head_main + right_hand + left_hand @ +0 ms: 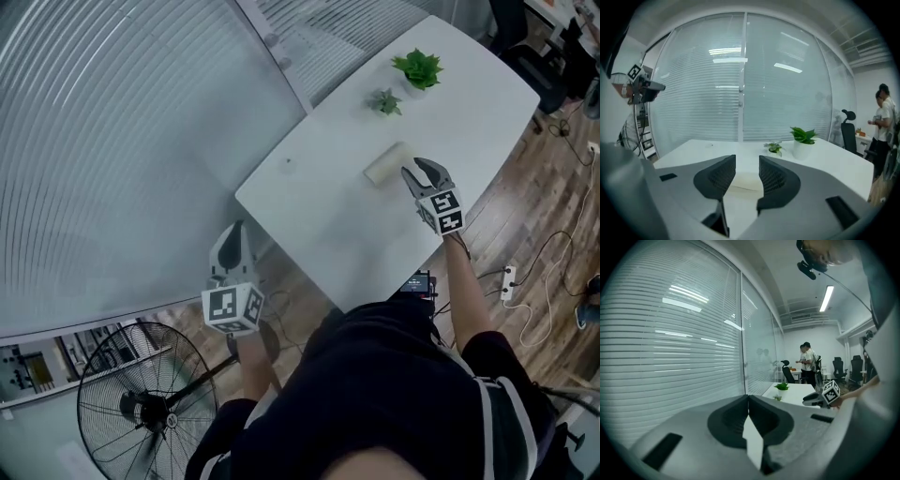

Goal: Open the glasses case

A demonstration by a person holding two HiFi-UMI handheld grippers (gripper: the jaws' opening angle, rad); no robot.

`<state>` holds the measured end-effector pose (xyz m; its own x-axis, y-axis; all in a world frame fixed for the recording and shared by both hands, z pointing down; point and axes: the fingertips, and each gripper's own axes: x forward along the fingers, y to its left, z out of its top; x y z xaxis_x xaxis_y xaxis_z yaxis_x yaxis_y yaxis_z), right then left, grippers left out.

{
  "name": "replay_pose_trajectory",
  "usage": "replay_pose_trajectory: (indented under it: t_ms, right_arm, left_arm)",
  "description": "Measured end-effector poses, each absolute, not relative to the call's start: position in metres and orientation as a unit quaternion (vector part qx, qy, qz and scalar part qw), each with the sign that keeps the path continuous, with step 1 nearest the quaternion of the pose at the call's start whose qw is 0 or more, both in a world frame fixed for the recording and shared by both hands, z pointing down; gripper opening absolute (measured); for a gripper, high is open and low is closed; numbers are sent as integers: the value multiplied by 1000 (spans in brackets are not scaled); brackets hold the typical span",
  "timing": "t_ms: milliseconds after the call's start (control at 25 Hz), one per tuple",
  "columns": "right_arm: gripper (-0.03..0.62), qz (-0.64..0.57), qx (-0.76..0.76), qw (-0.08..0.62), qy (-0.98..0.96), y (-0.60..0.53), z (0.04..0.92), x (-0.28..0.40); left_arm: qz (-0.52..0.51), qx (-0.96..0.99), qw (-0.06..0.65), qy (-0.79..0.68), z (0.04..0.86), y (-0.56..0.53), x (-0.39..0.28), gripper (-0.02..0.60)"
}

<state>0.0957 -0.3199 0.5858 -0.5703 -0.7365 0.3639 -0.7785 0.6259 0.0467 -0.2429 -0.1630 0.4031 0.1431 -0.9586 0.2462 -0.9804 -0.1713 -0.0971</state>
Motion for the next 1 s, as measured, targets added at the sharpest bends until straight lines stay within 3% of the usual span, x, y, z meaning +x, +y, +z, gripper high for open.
replay_pose_trajectory:
  t_ms: [240,320,560,1000]
  right_arm:
    - [167,-142,270,417,-856,-336,665,97]
    - [167,-194,215,458,-840,-337,679,90]
    - [156,-272,123,507,-809,-339,707,72]
    - [93,-287,115,526,-792,-347,720,71]
  left_arm:
    - [163,749,54,-641,415,-158,-249,2]
    - [169,741,64,-647,420,-156,-256,2]
    - [181,736,82,-647,435,-155,-257,2]
    - [178,729,83,-655,434,-156,-267,2]
